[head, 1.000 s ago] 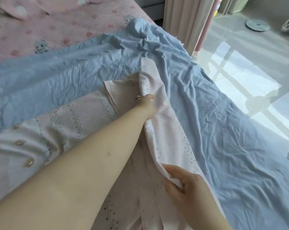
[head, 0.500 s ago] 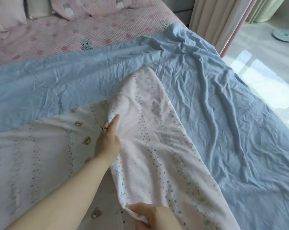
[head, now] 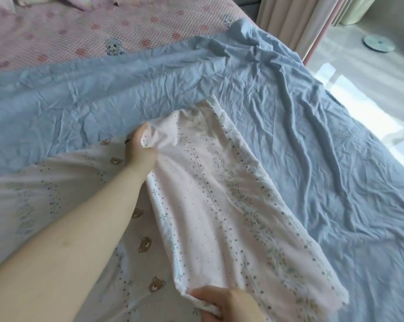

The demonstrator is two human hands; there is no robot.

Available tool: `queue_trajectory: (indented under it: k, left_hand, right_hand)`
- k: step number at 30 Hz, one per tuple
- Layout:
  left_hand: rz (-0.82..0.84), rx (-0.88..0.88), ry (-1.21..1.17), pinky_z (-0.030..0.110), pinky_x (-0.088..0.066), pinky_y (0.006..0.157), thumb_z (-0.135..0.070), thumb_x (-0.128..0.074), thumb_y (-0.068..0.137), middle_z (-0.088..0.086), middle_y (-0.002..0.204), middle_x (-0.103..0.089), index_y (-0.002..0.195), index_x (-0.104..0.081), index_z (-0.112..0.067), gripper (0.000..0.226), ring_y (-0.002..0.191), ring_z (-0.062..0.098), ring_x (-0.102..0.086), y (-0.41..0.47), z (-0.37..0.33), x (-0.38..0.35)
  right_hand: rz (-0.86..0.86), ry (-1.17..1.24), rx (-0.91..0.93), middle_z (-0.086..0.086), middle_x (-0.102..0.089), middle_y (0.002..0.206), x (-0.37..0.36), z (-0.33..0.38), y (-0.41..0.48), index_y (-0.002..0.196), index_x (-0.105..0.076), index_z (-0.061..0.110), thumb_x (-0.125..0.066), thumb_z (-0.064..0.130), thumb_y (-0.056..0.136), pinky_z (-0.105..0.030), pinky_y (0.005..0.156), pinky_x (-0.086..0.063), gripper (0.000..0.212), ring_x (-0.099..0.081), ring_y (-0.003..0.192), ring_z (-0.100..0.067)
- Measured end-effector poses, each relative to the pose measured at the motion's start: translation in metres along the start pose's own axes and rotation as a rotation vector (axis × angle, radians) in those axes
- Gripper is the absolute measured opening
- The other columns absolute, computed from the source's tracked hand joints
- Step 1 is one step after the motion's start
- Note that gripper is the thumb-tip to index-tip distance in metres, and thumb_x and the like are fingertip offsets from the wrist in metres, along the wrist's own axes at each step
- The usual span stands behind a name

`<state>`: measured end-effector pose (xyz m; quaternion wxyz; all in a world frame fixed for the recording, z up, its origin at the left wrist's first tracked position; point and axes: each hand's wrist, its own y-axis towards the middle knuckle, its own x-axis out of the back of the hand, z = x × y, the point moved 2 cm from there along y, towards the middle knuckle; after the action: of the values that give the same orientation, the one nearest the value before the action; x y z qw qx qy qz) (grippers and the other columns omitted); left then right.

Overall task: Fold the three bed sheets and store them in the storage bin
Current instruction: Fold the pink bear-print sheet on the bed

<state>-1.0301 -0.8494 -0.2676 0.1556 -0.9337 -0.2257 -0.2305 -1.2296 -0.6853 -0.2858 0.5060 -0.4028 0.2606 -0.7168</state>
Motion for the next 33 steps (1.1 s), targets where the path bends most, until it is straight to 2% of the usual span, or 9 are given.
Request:
queue_trajectory:
  k: [3,5,7,11,14,17,20,25,33]
  left_hand:
    - [-0.084,-0.110,0.188,0.020,-0.026,0.100,0.013,-0.034,0.086,0.006,0.153,-0.014,0.145,-0.023,-0.018,0.068,0.138,0.021,-0.022,-0.003,0.016,0.013]
    - [-0.031,0.066,0.235,0.035,-0.031,0.104,0.009,-0.040,0.087,0.009,0.152,-0.019,0.147,-0.015,-0.017,0.070,0.136,0.028,-0.027,-0.003,0.048,0.023]
    - [0.054,0.189,0.187,0.042,-0.035,0.104,0.002,-0.051,0.086,0.015,0.144,-0.035,0.147,-0.010,-0.014,0.076,0.127,0.033,-0.039,-0.004,0.072,0.032]
    - [0.078,0.331,-0.053,0.046,-0.039,0.102,-0.011,-0.060,0.086,0.011,0.141,-0.040,0.147,-0.009,-0.021,0.080,0.124,0.032,-0.045,-0.028,0.081,0.031]
    - [0.180,0.451,-0.160,0.052,-0.036,0.105,-0.034,-0.068,0.077,0.008,0.149,-0.031,0.145,-0.015,-0.027,0.087,0.131,0.031,-0.038,-0.076,0.087,0.018]
    - [0.279,0.529,-0.118,0.044,-0.022,0.113,-0.031,-0.065,0.083,0.007,0.155,-0.012,0.148,-0.004,-0.017,0.090,0.141,0.027,-0.019,-0.133,0.090,0.003]
    - [0.224,0.438,-0.071,0.038,-0.024,0.110,-0.018,-0.058,0.089,0.009,0.155,-0.014,0.148,-0.007,-0.010,0.078,0.141,0.025,-0.019,-0.163,0.087,0.001]
    - [0.018,0.331,-0.108,0.030,-0.047,0.080,-0.007,-0.059,0.087,0.011,0.132,-0.046,0.145,-0.019,-0.016,0.071,0.109,0.028,-0.053,-0.157,0.099,0.032]
    - [0.293,0.566,-0.138,0.044,-0.036,0.105,-0.029,-0.068,0.080,0.012,0.141,-0.040,0.140,-0.028,-0.005,0.075,0.126,0.028,-0.042,-0.205,0.124,0.018]
  right_hand:
    - [-0.042,0.005,-0.012,0.026,-0.045,0.125,-0.014,0.005,0.004,0.124,-0.026,0.063,-0.036,0.041,0.095,-0.015,0.106,-0.028,0.039,-0.038,0.127,0.003]
    - [-0.082,-0.015,0.029,0.014,-0.055,0.124,-0.019,0.014,0.004,0.138,-0.029,0.044,-0.042,0.034,0.094,-0.024,0.104,-0.035,0.046,-0.048,0.122,-0.010]
    - [-0.277,-0.005,0.132,0.012,-0.059,0.098,-0.031,0.011,0.005,0.137,-0.032,0.042,-0.044,0.031,0.091,-0.023,0.092,-0.041,0.049,-0.058,0.110,-0.014]
    - [-0.547,0.107,0.254,0.035,-0.054,0.100,-0.040,0.002,-0.008,0.119,-0.043,0.045,-0.035,0.053,0.069,-0.003,0.074,-0.039,0.052,-0.054,0.069,0.018]
    - [-1.195,0.100,0.233,0.015,-0.063,0.075,-0.030,-0.039,-0.033,0.094,-0.061,0.030,-0.043,0.043,0.088,0.001,0.076,-0.034,0.023,-0.055,0.072,0.000]
    - [-1.503,0.170,-0.137,-0.019,-0.067,0.099,-0.007,-0.082,-0.061,0.098,-0.068,0.003,-0.042,0.046,0.081,-0.012,0.097,-0.026,0.052,-0.053,0.098,-0.024]
    - [-1.326,0.387,-0.489,-0.021,-0.041,0.140,0.007,-0.104,-0.072,0.131,-0.047,0.003,-0.032,0.061,0.061,-0.036,0.110,-0.016,0.092,-0.033,0.132,-0.034]
    - [-1.115,0.173,-0.446,-0.004,-0.020,0.153,0.011,-0.096,-0.058,0.145,-0.024,0.020,-0.053,0.044,0.087,-0.036,0.114,-0.008,0.069,-0.016,0.141,-0.023]
    - [-1.026,0.315,-0.441,-0.010,-0.054,0.123,0.005,-0.113,-0.056,0.131,-0.044,0.013,-0.066,0.031,0.081,-0.038,0.095,-0.038,0.057,-0.048,0.117,-0.030]
